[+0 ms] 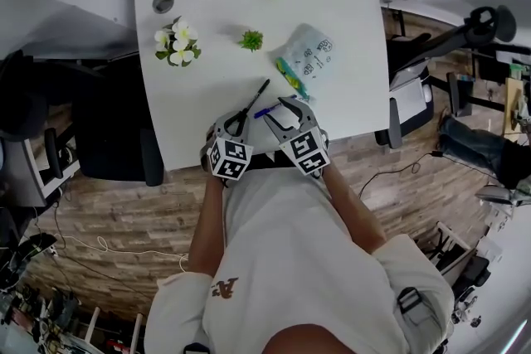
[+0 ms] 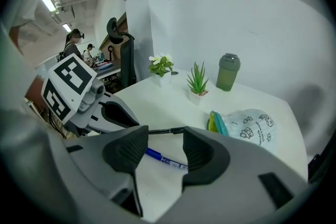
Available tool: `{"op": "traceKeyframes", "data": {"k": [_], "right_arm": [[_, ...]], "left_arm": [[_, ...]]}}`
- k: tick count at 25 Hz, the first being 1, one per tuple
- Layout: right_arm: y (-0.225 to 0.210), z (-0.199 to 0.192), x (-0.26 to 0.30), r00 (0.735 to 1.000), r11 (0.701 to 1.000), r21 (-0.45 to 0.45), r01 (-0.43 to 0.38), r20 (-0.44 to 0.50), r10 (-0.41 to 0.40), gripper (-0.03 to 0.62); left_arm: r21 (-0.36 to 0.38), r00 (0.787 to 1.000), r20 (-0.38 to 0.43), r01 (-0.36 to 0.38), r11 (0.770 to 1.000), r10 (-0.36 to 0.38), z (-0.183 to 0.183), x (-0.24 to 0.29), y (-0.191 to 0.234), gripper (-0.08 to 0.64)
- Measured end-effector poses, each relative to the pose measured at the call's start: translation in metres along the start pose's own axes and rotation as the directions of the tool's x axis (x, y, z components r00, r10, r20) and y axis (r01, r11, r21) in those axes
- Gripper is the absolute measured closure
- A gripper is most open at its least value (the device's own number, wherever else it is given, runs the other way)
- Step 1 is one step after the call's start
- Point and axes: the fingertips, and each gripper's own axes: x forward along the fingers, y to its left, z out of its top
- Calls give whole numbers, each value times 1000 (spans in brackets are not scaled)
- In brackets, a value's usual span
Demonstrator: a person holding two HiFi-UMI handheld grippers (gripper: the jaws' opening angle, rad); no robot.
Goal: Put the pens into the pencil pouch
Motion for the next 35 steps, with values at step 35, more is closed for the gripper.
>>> {"op": "traceKeyframes", "data": {"k": [35], "right_arm": [[-124,-31,-11,959,965,16,261,-123,-257,578]], "left_arm": [[94,997,-25,75,993,-73,65,15,-16,508]]}}
